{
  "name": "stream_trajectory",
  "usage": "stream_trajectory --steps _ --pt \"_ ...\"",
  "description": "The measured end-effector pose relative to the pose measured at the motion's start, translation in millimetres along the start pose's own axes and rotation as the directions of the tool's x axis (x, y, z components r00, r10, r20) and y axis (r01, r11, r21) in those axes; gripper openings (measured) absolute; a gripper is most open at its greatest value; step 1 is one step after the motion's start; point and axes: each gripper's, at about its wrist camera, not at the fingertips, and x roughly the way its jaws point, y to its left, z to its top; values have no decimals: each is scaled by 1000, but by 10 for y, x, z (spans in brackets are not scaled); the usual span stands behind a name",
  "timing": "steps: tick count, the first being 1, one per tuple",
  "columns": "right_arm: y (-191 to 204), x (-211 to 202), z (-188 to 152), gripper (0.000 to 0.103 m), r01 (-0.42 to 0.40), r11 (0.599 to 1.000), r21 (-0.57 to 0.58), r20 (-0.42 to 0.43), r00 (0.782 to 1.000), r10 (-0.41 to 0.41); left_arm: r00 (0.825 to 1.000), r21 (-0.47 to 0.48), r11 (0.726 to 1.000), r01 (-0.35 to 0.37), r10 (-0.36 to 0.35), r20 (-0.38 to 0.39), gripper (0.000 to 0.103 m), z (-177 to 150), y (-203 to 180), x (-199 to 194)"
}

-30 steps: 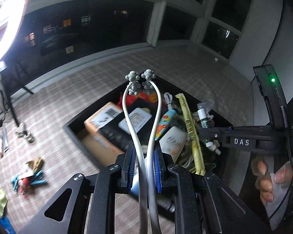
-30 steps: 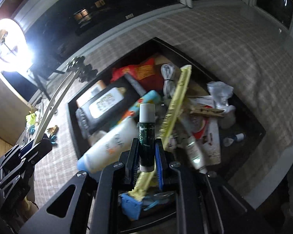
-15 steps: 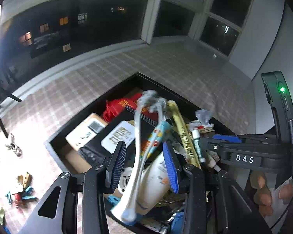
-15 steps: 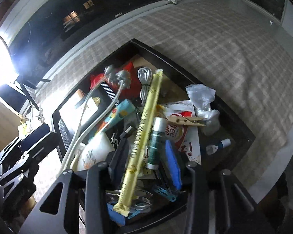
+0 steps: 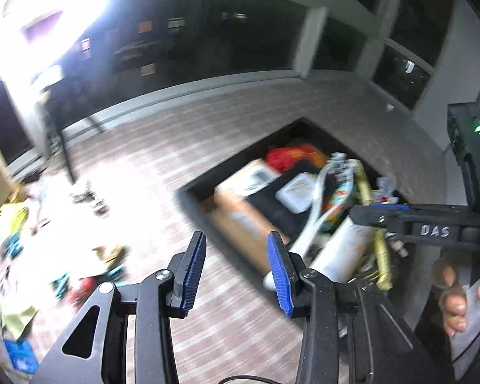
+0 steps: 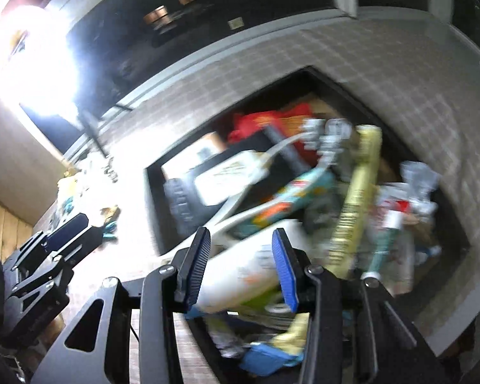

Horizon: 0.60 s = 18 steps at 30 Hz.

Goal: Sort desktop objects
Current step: 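Open both tools to drop the cable and lip balm into the box, then grasp the wooden chopsticks with the left tool while the right tool grasps the yellow-green cloth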

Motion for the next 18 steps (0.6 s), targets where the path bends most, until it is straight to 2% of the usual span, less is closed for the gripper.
stream_trajectory --steps 6,14,18 --pt "747 182 -49 40 -65 991 -116 -34 998 61 996 -112 989 -93 92 -8 38 -303 730 -242" --pt "1759 535 -185 41 -145 953 -266 -109 987 119 977 -261 942 -214 211 -38 38 -844 1741 -643" --pt "2277 701 -291 56 -173 922 -347 -137 982 132 966 -358 898 -257 249 -69 38 -1147 2300 -847"
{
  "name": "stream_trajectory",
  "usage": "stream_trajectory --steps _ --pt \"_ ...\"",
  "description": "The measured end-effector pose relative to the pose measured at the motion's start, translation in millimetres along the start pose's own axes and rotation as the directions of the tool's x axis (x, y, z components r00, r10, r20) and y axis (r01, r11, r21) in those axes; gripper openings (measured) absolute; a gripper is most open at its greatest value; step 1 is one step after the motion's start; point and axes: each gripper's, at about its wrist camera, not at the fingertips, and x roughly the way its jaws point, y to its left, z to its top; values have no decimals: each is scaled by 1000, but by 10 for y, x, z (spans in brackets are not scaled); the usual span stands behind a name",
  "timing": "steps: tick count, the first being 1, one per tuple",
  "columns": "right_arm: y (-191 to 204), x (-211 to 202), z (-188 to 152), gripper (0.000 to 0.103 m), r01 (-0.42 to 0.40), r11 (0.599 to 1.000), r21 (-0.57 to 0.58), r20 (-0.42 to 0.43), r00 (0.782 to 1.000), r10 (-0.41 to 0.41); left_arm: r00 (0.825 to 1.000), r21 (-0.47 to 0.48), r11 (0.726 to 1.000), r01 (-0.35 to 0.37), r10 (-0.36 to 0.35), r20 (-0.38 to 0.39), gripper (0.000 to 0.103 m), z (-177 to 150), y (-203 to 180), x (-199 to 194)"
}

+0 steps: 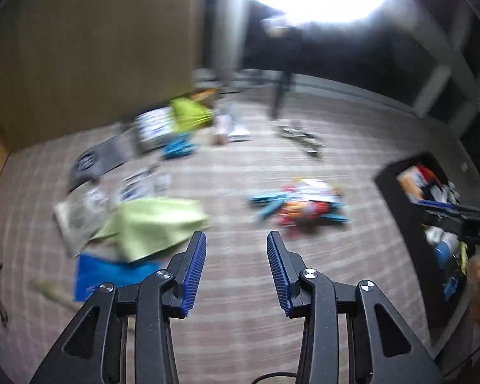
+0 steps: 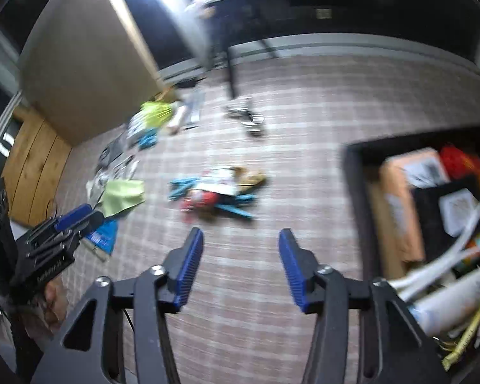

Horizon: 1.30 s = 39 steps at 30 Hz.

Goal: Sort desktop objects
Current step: 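Grasp the wooden chopsticks with the left tool while the right tool grasps the yellow-green cloth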

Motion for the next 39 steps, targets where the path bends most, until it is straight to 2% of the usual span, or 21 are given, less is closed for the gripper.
stream_trajectory --steps 2,9,14,17,21,24,28,33,35,37,39 --pt "242 127 62 59 -18 999 -47 -18 1000 17 999 -58 998 -31 31 -7 38 -41 362 -30" --pt "941 589 123 61 -84 981 -175 -114 991 65 993 -183 977 -112 105 -47 38 -233 1250 -99" --pt "1380 931 222 61 -104 956 -275 -162 985 61 987 -307 942 -132 95 -131 38 -493 1708 13" --pt "1599 1151 340 61 -116 936 -333 -196 979 52 984 -360 924 -132 76 -163 39 -600 1795 84" --pt "1829 1407 466 61 -135 904 -407 -225 973 44 979 -421 897 -133 54 -195 45 -671 1808 238" --pt "1983 1613 530 65 -134 874 -467 -237 971 22 976 -455 877 -150 59 -209 45 -694 1794 330" --pt "2093 1888 590 66 -152 857 -493 -279 960 11 967 -473 857 -203 101 -232 45 -725 1788 420" --pt "2134 2148 581 66 -144 849 -509 -308 951 -24 961 -448 863 -236 139 -238 49 -748 1723 435" --pt "2113 2199 559 66 -150 854 -499 -319 947 -20 954 -421 867 -268 176 -244 49 -775 1683 439" --pt "2108 2179 548 66 -157 850 -503 -305 952 -5 937 -390 864 -320 229 -263 49 -822 1657 453" --pt "2102 2169 537 65 -158 850 -502 -302 953 -1 936 -393 861 -321 226 -269 52 -882 1673 468"
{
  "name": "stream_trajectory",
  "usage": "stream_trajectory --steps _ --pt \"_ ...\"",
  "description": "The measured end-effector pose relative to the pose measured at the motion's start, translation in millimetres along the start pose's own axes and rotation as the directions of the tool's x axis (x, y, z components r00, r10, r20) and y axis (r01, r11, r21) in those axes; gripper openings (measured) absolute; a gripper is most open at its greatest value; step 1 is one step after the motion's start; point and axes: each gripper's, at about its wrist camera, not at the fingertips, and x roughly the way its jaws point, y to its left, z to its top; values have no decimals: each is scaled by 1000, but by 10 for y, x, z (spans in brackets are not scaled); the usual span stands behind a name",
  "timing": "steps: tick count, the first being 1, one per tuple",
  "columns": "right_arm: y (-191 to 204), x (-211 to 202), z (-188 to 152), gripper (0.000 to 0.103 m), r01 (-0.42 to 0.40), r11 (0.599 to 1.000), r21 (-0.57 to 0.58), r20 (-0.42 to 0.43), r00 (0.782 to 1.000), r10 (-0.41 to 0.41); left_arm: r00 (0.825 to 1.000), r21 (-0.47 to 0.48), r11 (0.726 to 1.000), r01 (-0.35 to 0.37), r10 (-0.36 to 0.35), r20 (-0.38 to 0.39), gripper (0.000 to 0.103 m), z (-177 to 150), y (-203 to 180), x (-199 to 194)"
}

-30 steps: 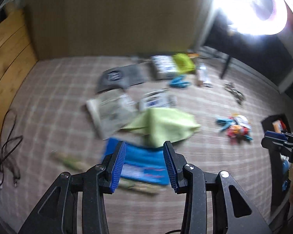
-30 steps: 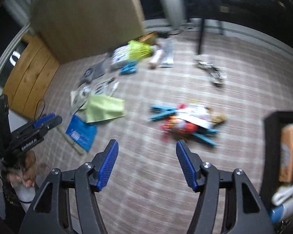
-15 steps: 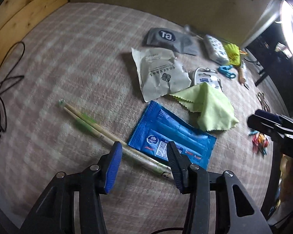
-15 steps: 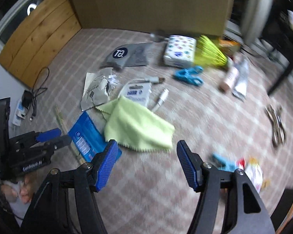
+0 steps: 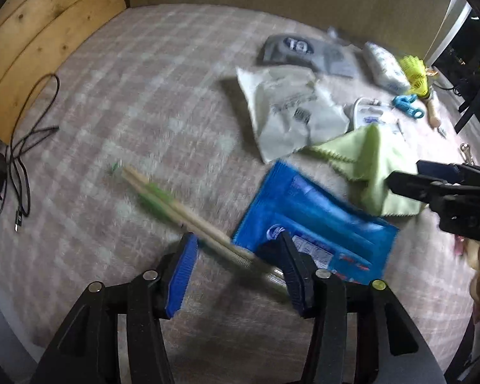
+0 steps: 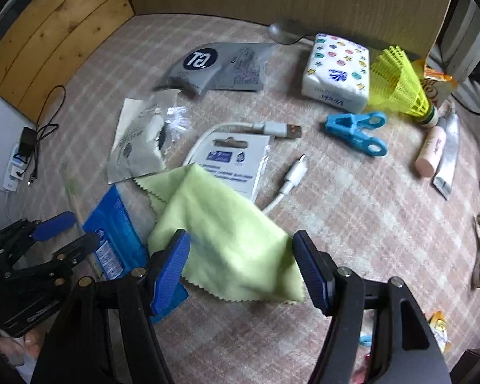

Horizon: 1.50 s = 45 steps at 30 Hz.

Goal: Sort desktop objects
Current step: 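Grasp the wooden chopsticks with the left tool while the right tool grasps the yellow-green cloth, then carry the chopsticks and cloth with both tools over the black box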

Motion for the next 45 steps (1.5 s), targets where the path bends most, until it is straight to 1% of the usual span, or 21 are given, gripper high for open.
stream_trajectory --steps 2,4,6,8,9,11,13,15,18,20,21,23,27,28,30,32,34,40,42,43,45 --pt "19 -2 -18 60 21 1000 -8 4 1000 -21 1000 3 1000 1 -1 3 51 -58 48 -10" --pt "37 -13 -28 45 26 1000 -10 3 1000 -26 1000 11 1000 -7 7 8 52 -115 49 -17" --pt "39 -21 -35 37 8 1000 4 -9 1000 -7 1000 14 1000 -9 8 11 52 -175 52 -26" --pt "55 -26 -43 33 12 1000 -2 -15 1000 -12 1000 24 1000 -9 9 17 52 -265 77 -41" --pt "53 -30 -47 29 8 1000 0 -19 1000 -8 1000 28 1000 -11 10 17 52 -308 -59 -55" --pt "29 -36 -71 24 -10 1000 18 -28 1000 10 1000 34 999 -21 20 18 47 -438 -20 -72" --pt "-32 -50 -94 14 -36 998 49 -35 999 37 999 37 999 -25 24 23 46 -515 2 -86" --pt "-120 -64 -161 7 -71 993 90 -37 997 75 999 30 999 -26 25 23 42 -571 37 -98" --pt "-189 -90 -233 5 -74 992 98 -35 996 77 1000 6 1000 -8 8 15 40 -614 126 -111" --pt "-219 -111 -267 5 -77 992 99 -33 996 80 1000 -16 999 28 -28 -3 49 -605 216 -120" --pt "-234 -126 -276 4 -75 992 100 -30 996 79 999 -26 998 54 -54 -7 50 -625 232 -127" --pt "-273 -158 -276 4 -66 992 107 -18 997 68 999 -22 999 41 -41 -10 50 -661 212 -120" --pt "-330 -226 -228 4 -69 991 111 3 998 69 1000 6 1000 -20 20 -11 50 -755 106 -103" --pt "-343 -238 -215 4 -72 991 112 7 997 71 999 18 999 -34 34 -2 46 -792 74 -106" --pt "-376 -262 -195 4 -72 991 114 14 997 70 999 34 999 -33 32 17 37 -838 1 -113" --pt "-412 -281 -191 4 -68 991 116 19 998 66 999 48 998 -40 38 33 23 -913 -66 -127" --pt "-442 -298 -211 4 -72 990 123 24 997 70 999 51 998 -40 39 35 18 -990 -78 -131" --pt "-518 -408 -342 4 -83 988 132 43 996 78 1000 23 1000 4 -5 16 12 -1209 149 -178" --pt "-431 -459 -445 4 -90 987 136 57 995 83 1000 4 1000 26 -26 11 11 -1305 273 -221" --pt "-253 -489 -523 4 -94 986 141 65 994 86 999 -12 999 39 -39 9 11 -1368 319 -245" --pt "-264 -522 -548 4 -105 983 151 82 992 93 999 -16 999 42 -41 17 11 -1453 386 -287"
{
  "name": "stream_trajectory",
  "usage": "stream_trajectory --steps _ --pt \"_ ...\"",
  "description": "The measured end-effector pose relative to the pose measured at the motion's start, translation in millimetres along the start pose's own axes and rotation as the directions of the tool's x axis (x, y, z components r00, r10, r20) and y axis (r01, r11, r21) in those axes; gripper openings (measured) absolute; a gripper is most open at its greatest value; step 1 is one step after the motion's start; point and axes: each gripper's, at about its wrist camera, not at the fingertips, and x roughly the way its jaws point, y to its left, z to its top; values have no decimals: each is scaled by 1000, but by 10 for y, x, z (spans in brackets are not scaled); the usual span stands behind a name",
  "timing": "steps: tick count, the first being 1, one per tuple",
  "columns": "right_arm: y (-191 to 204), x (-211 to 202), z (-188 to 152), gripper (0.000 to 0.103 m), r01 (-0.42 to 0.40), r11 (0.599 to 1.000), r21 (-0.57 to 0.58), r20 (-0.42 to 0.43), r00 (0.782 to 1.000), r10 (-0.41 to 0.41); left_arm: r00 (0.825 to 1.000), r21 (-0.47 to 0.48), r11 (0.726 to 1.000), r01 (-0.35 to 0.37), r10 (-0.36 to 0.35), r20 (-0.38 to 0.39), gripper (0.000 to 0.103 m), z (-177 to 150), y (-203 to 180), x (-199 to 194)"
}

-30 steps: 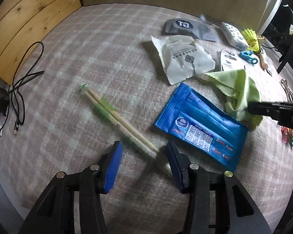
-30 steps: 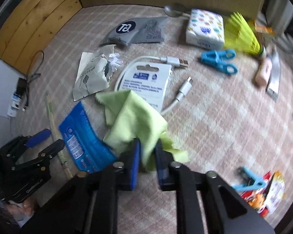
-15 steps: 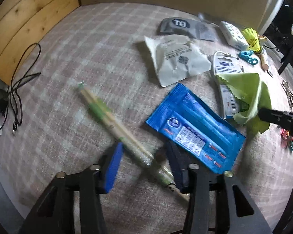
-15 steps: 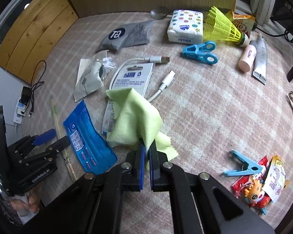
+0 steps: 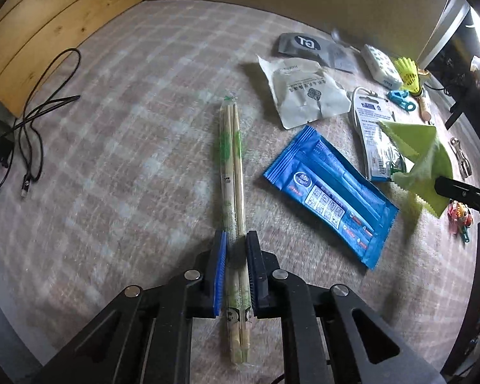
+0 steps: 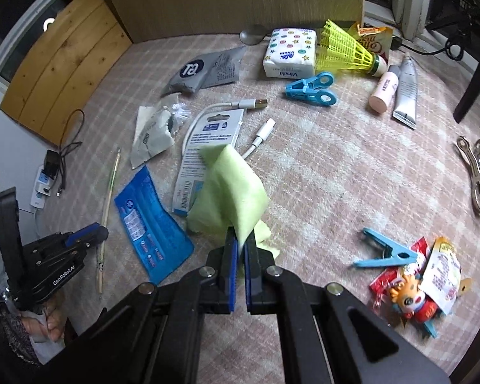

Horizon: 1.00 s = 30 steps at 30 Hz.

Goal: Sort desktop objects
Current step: 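Carry the chopsticks and cloth with both tools over the black box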

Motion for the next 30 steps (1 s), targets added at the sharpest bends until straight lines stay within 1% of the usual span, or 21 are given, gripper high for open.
stream_trajectory --steps 2,3,4,5,6,10,11,12,14,15,16,17,18,20,21,22,23,24,26,29,30 --pt "-2 -95 -60 4 -11 1000 9 13 1000 11 1000 5 1000 7 -7 14 11 -72 28 -76" --pt "-14 -138 -91 4 -14 1000 17 20 1000 13 1000 6 1000 10 -10 20 11 -89 211 -77" --pt "-43 -194 -122 3 -15 1000 22 25 1000 15 1000 4 1000 14 -14 28 11 -137 219 -128" --pt "-57 -227 -149 3 -20 999 28 32 999 19 999 5 1000 22 -22 34 11 -169 217 -169" --pt "-31 -151 -126 4 -23 999 37 38 999 22 999 10 1000 29 -29 41 11 -208 206 -221" --pt "-150 -397 -251 3 -33 997 76 75 997 27 995 64 996 57 -62 78 11 -360 73 -480" --pt "-184 -449 -275 3 -34 996 88 89 996 26 994 79 995 62 -69 86 11 -266 -63 -509" --pt "-240 -538 -321 3 -36 994 102 103 994 25 992 98 993 67 -77 96 11 -177 -72 -548" --pt "-344 -702 -406 4 -38 991 130 132 991 21 989 137 986 92 -106 104 11 87 -256 -635" --pt "-393 -768 -448 3 -33 989 145 148 989 11 987 161 981 104 -122 104 11 430 -547 -621" --pt "-457 -868 -505 3 -23 987 159 166 986 -4 985 193 974 116 -138 105 11 539 -724 -661" --pt "-532 -980 -567 3 -17 985 174 183 983 -15 983 219 968 123 -148 106 11 936 -803 -677" --pt "-594 -1062 -621 3 -16 981 192 196 980 -22 981 248 960 132 -163 106 11 1135 -1118 -584" --pt "-756 -1257 -746 3 -7 972 235 225 973 -48 974 314 935 162 -202 99 11 1201 -1424 -650" --pt "-855 -1379 -823 3 3 966 259 240 968 -68 972 331 928 172 -214 95 11 1273 -1553 -718" --pt "-937 -1469 -895 3 14 959 282 252 964 -89 968 361 913 191 -236 84 11 1276 -1736 -731" --pt "-1056 -1593 -993 3 27 950 311 265 958 -114 965 382 901 204 -251 75 11 1414 -1979 -721" --pt "-1140 -1678 -1055 3 34 944 328 272 954 -129 960 416 882 223 -272 63 11 1401 -2206 -743" --pt "-1361 -1899 -1242 4 54 923 381 290 941 -174 954 459 854 244 -298 47 11 1306 -2439 -790" --pt "-1679 -2198 -1507 3 82 888 452 303 922 -239 937 532 795 291 -349 9 11 1144 -2923 -871" --pt "-1764 -2281 -1586 3 89 877 473 305 917 -258 934 547 782 298 -358 4 11 1127 -3048 -880"
